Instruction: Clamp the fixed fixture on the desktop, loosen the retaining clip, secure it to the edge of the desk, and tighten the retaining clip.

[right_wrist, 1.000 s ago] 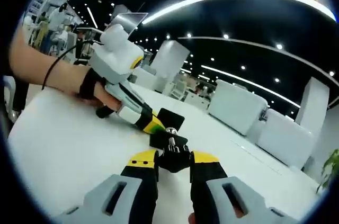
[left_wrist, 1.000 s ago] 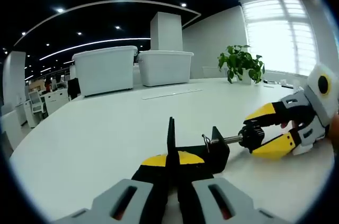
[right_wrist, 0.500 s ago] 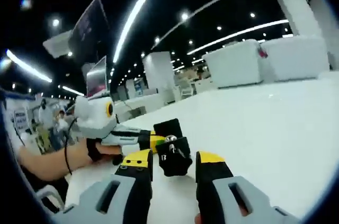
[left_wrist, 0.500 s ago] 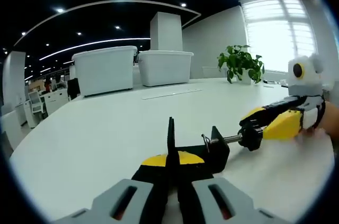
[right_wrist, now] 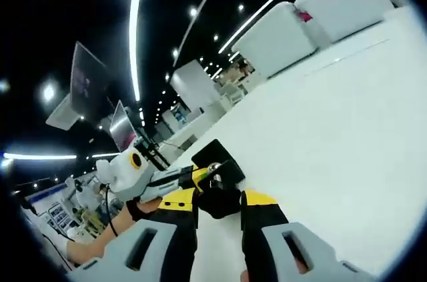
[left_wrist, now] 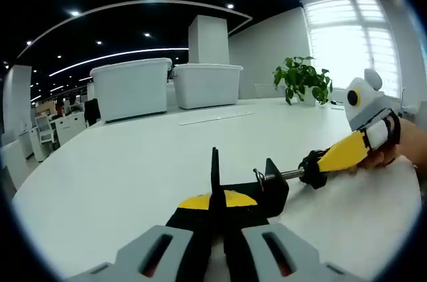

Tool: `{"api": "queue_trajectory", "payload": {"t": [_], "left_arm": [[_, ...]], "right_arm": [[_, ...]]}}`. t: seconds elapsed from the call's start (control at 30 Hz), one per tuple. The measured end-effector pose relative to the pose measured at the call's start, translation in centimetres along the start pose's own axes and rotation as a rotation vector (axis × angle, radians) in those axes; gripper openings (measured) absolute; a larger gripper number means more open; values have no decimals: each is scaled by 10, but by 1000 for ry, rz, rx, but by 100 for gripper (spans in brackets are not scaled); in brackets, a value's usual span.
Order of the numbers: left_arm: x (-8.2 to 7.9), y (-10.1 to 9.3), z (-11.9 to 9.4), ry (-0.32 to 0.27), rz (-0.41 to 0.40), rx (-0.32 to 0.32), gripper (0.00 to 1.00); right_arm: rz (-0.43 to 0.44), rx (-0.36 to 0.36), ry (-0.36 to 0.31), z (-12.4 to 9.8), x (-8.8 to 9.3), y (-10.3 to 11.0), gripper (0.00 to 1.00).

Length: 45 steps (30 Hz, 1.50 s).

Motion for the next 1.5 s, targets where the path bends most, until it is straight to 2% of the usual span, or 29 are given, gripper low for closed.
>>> {"api": "queue_trajectory", "payload": {"t": [0.1, 0.17, 0.33, 0.4, 0.47, 0.5, 0.57, 0.63, 0.87, 0.9, 0.93, 0.97, 1.0, 1.03, 1.07, 1.13, 1.27, 1.3, 1.4, 1.5], "left_arm": [[0, -5, -4, 0, 0, -1, 5], [0, -6, -5, 0, 0, -1, 5], [0, -9, -6, -1, 0, 0, 5], [0, -9, -6, -1, 0, 0, 5], [-1, -10, -7, 0, -1, 0, 6], [-1, -10, -7, 0, -2, -1, 6], [-1, -11, -7, 0, -2, -1, 6], [-1, -11, -7, 0, -1, -1, 6], [0, -8, -5, 1, -3, 1, 6], [0, -7, -5, 1, -3, 1, 6], [0, -7, -4, 1, -2, 1, 6], [-1, -6, -4, 0, 0, 1, 6], [-1, -6, -4, 1, -1, 1, 6], [0, -5, -4, 1, -1, 2, 6], [0, -4, -4, 1, -1, 3, 6], [0, -3, -3, 0, 1, 4, 6], [0, -3, -4, 0, 1, 2, 6], [0, -4, -4, 0, 1, 3, 6], [0, -3, -3, 0, 1, 4, 6], [0, -1, -2, 0, 1, 5, 6]], "right_arm": [[-21, 3, -12, -2, 3, 5, 23], [-100, 13, -33, -2, 2, 6, 23], [-514, 83, -122, -5, 9, 25, 22], [-742, 132, -156, -7, 16, 36, 22], [-963, 183, -181, -1, 8, 30, 22], [-1029, 193, -183, 1, 10, 32, 22], [-1041, 193, -180, 3, 11, 32, 22], [-994, 182, -177, 2, 10, 32, 22], [-982, 185, -182, -1, 15, 38, 23], [-957, 177, -181, -1, 11, 32, 23], [-903, 165, -178, 0, 9, 28, 23], [-785, 124, -186, -2, 7, 28, 24], [-715, 104, -183, -2, 5, 26, 26], [-594, 83, -169, -4, 1, 22, 28], [-514, 88, -161, -5, -2, 17, 29], [-379, 82, -167, -6, -10, 7, 32], [-148, -20, -195, -7, -20, -1, 32], [-125, -38, -191, -8, -20, 0, 32], [-136, -50, -171, -6, -18, 1, 30], [-135, -43, -65, -2, -6, 3, 30]]}}
Point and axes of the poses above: the point that each gripper's makers call its tool centre point, and the gripper's own axes: z roughly forward along the fingers, y roughly to its left, x roughly out of its underside, the point moved 8 cm from there along -z, roughly backward along the fingers, and after that the axes turned 6 degrees about x, right-handed, at the moved point
